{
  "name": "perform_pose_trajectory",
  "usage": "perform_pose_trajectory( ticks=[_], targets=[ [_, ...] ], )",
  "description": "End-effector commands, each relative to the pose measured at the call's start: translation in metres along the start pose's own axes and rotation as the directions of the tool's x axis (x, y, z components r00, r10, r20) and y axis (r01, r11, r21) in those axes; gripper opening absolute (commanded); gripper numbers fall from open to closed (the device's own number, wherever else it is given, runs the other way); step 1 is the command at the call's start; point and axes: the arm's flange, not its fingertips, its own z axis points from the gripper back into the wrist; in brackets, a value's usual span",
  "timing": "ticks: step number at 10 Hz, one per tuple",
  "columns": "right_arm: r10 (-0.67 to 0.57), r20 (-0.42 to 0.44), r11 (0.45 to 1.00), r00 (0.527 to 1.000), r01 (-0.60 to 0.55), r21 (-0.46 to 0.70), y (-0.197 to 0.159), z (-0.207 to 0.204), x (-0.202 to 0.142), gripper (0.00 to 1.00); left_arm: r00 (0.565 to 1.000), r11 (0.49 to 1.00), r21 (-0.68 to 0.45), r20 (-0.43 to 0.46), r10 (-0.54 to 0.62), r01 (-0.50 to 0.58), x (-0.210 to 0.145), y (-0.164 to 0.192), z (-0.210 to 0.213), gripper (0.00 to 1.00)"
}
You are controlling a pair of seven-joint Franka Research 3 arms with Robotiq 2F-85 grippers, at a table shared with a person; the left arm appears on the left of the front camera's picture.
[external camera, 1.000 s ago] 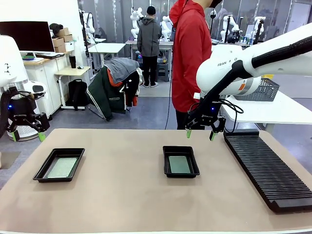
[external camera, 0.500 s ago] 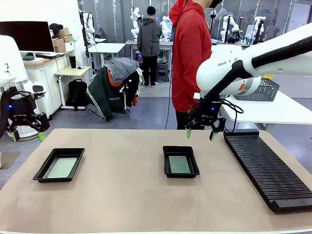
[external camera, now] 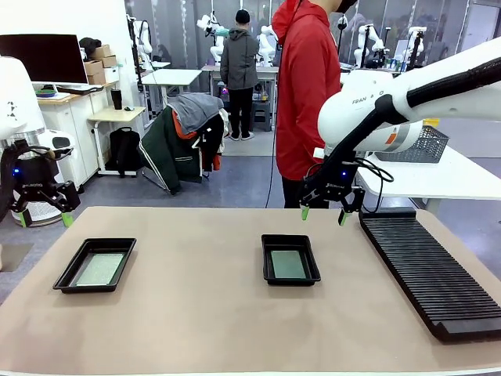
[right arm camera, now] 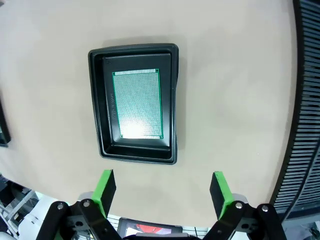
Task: Inspect and transfer BCBs to ESD trays.
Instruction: Pick up the ESD tray and place it on the left side of the table.
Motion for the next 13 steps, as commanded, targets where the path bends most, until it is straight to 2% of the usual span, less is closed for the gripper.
perform_pose_trajectory(
  ticks=[1,3,6,8,12,13],
  targets=[
    [0.015,-0.003,0.992,1.000,-0.015,0.126,-0.035,0.015,-0.015,1.00,0.999,1.000,-0.001,0.024,0.021,-0.021,-0.009,-0.039,0.021,0.94],
    [0.012,0.010,0.977,1.000,-0.014,0.214,-0.066,0.028,-0.020,1.00,0.997,0.999,-0.025,0.062,0.038,-0.037,-0.013,-0.082,0.037,0.94],
    [0.031,0.020,0.947,0.999,-0.036,0.319,-0.114,0.036,-0.023,1.00,0.994,0.999,-0.034,0.105,0.028,-0.024,-0.006,-0.174,0.059,0.94],
    [0.055,0.030,0.914,0.998,-0.062,0.402,-0.150,0.040,-0.023,1.00,0.996,0.997,-0.077,0.094,0.000,0.007,0.006,-0.239,0.061,0.94],
    [0.093,0.029,0.866,0.995,-0.095,0.490,-0.199,0.033,-0.013,1.00,0.992,0.999,-0.033,0.128,-0.020,0.024,0.023,-0.351,0.059,0.94],
    [0.066,0.040,0.905,0.997,-0.077,0.418,-0.181,0.043,-0.020,1.00,0.990,0.999,-0.027,0.136,-0.026,0.030,0.030,-0.374,0.052,0.94]
  ],
)
